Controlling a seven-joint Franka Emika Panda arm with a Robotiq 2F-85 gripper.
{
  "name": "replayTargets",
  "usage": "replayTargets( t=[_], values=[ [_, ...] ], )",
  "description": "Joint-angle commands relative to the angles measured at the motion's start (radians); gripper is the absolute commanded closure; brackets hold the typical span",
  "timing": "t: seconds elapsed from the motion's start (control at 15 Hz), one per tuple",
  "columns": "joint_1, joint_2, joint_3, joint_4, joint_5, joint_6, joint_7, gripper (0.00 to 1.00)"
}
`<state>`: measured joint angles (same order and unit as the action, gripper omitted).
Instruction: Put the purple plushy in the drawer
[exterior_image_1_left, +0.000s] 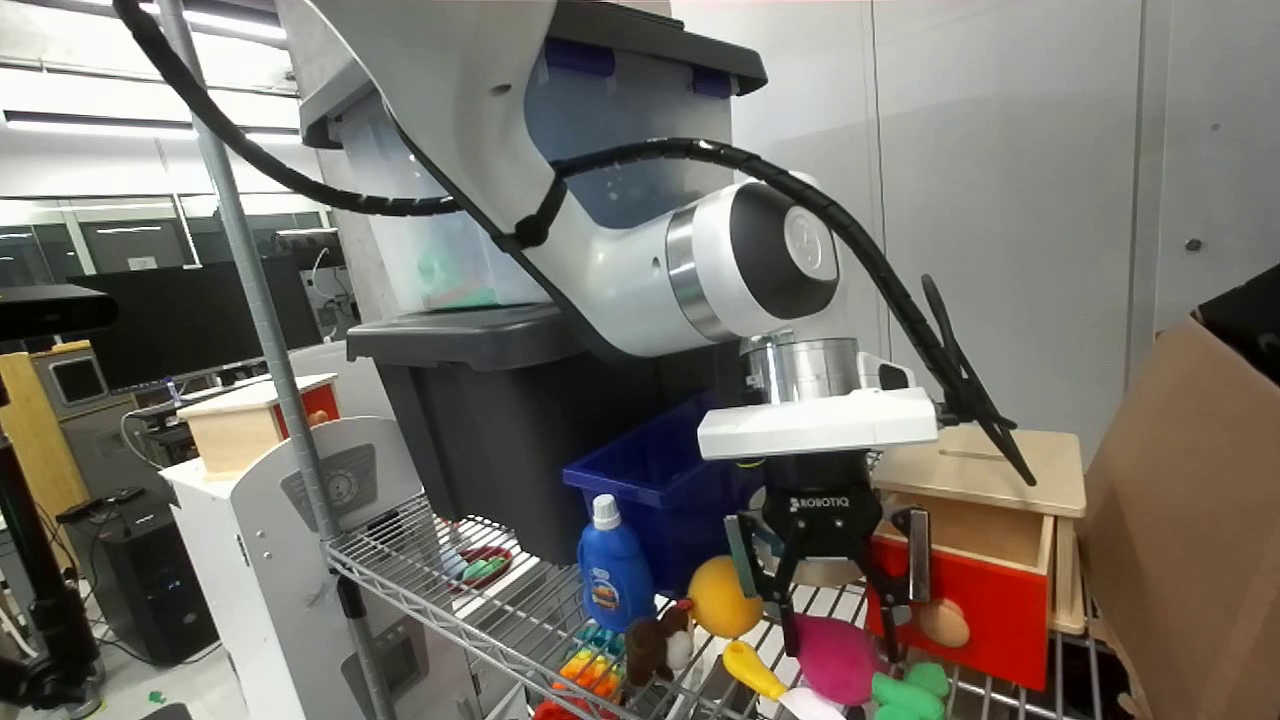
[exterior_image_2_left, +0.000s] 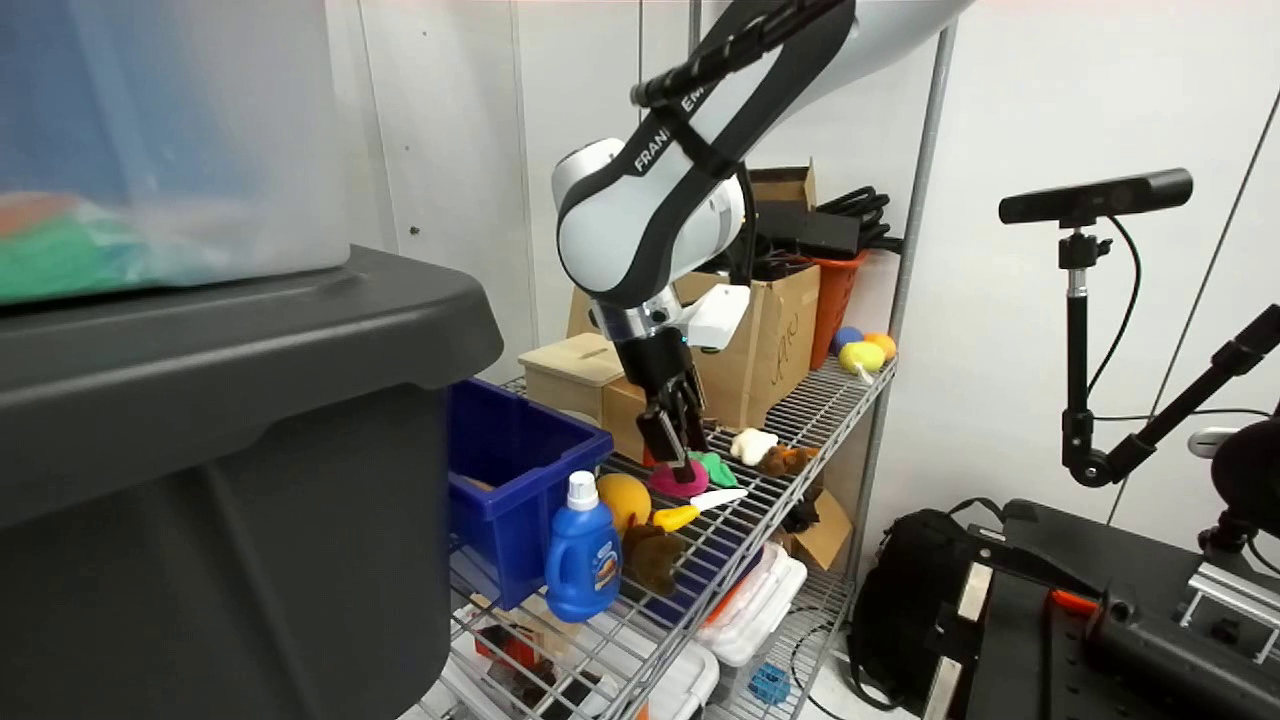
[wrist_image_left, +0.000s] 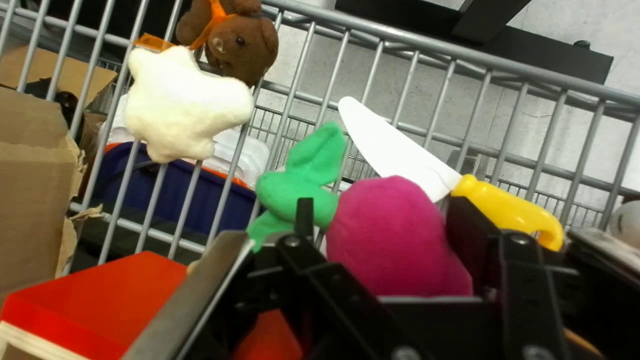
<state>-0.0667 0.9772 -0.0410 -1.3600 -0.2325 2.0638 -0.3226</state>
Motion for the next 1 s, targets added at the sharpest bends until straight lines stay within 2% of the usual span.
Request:
replayTargets(
  t=[0.0, 0.33, 0.93],
  values=[
    [-0.009, 0.023, 0.013, 0.04, 0.0, 0.002, -0.029, 0.62],
    [-0.01, 0.028, 0.017, 0.048, 0.001, 0.003, -0.042, 1.0],
    [0.0, 0.004, 0.014, 0.032, -0.004, -0.014, -0.037, 0.99]
  ],
)
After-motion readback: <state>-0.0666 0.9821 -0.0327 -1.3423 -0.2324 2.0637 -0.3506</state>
